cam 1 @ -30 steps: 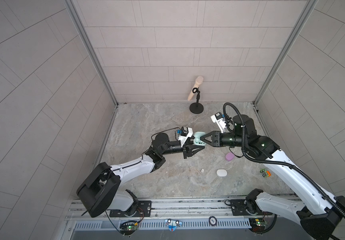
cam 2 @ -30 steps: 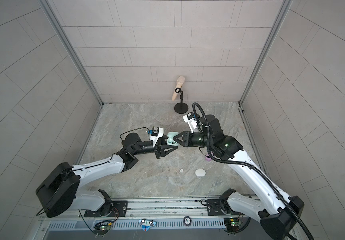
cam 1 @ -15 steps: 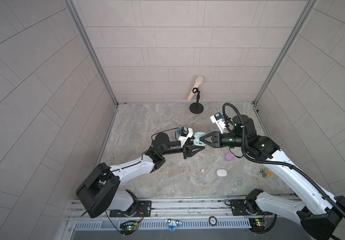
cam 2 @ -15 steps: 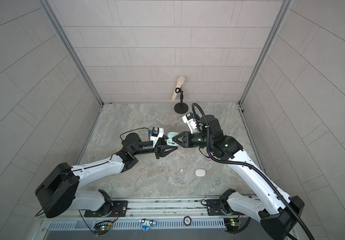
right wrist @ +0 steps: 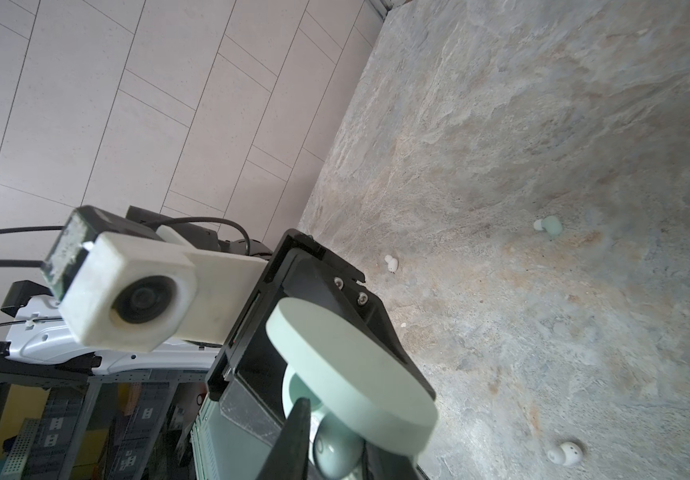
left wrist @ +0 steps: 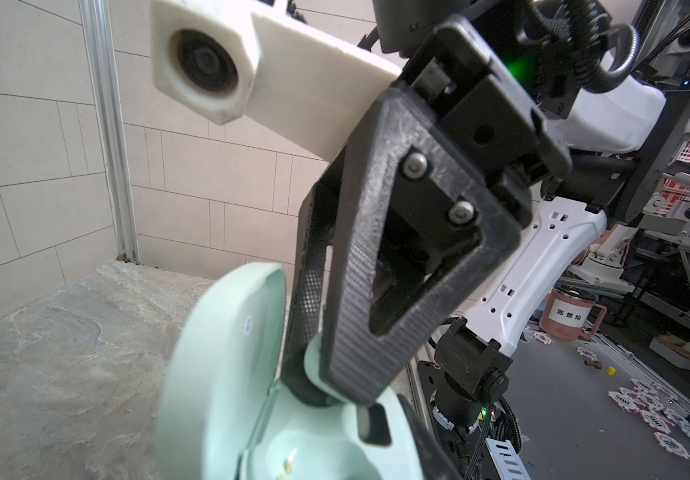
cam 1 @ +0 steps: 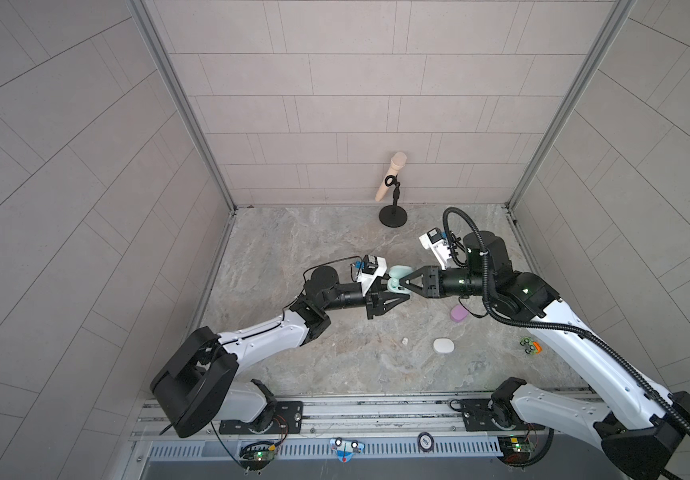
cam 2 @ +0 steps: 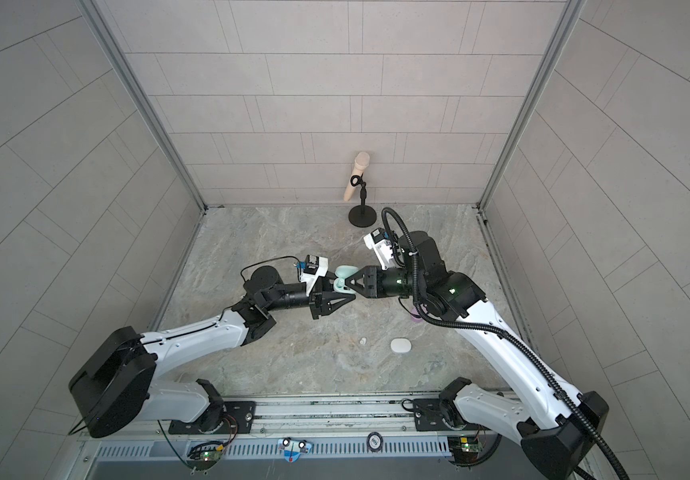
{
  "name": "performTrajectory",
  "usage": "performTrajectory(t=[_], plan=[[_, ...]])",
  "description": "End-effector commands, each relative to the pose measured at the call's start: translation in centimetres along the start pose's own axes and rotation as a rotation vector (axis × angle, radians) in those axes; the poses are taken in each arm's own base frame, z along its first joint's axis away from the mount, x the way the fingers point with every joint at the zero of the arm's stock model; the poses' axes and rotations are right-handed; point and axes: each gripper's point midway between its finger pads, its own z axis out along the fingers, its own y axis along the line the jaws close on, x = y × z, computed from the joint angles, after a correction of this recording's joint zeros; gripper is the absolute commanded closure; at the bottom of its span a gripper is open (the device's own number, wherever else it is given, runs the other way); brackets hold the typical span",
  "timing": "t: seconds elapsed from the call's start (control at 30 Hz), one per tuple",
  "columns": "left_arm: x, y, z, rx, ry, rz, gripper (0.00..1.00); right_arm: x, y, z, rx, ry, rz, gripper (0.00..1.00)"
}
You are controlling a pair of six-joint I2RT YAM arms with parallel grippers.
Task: Insert the wireless bluetooth earbuds into the charging case
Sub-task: 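Lower the held earbud into a slot of the case held by the left gripper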
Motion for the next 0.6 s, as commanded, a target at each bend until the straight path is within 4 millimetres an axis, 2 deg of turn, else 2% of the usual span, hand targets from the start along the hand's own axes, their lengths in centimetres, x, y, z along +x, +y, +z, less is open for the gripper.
performTrajectory(t=[0.0, 0.23, 0.57], plan=[[-3.1, -1.0, -0.5, 0.012, -0.087, 0.084, 0.93, 0.9, -0.5, 0.0, 0.029, 0.032, 0.012, 0.73], [-2.9, -1.1, -0.6, 0.018, -0.085, 0.079, 0.93, 0.3, -0.3, -0.2, 0.041, 0.025, -0.001, 0.62], [-2.8, -1.2, -0.6, 0.025, -0.084, 0.077, 0.93, -0.1, -0.6, 0.2, 0.069, 0.044, -0.033, 0.54]])
